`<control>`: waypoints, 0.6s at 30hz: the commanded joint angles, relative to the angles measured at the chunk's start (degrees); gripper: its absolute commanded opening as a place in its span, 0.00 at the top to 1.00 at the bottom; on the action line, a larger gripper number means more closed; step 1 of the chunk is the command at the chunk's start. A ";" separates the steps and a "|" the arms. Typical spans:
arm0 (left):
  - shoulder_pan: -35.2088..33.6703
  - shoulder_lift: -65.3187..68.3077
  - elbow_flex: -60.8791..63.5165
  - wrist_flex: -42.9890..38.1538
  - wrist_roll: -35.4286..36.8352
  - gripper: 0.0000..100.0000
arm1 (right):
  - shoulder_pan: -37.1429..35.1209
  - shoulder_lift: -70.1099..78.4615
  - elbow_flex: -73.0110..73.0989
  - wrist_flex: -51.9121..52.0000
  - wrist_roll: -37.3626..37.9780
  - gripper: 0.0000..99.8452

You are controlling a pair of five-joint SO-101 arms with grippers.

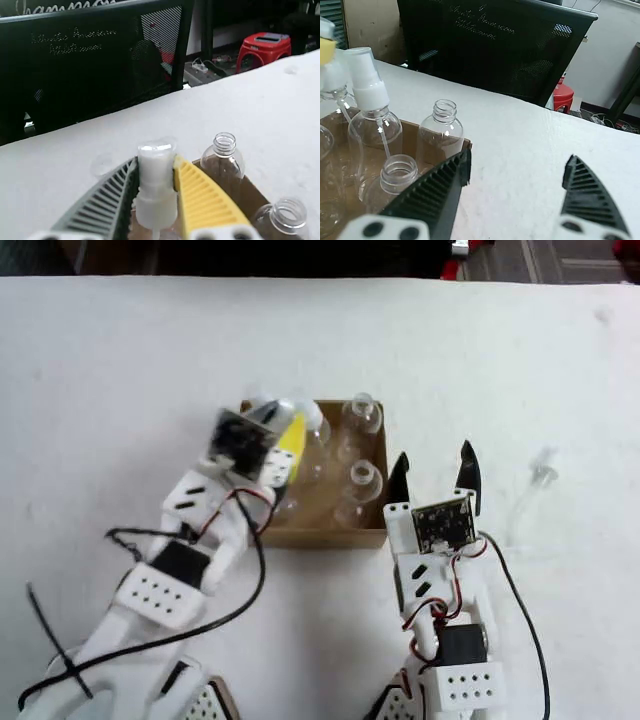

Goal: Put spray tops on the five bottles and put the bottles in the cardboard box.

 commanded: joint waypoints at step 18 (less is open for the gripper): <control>-0.31 -19.74 14.24 -1.41 2.02 0.98 | 0.13 0.13 0.35 -0.13 0.79 0.73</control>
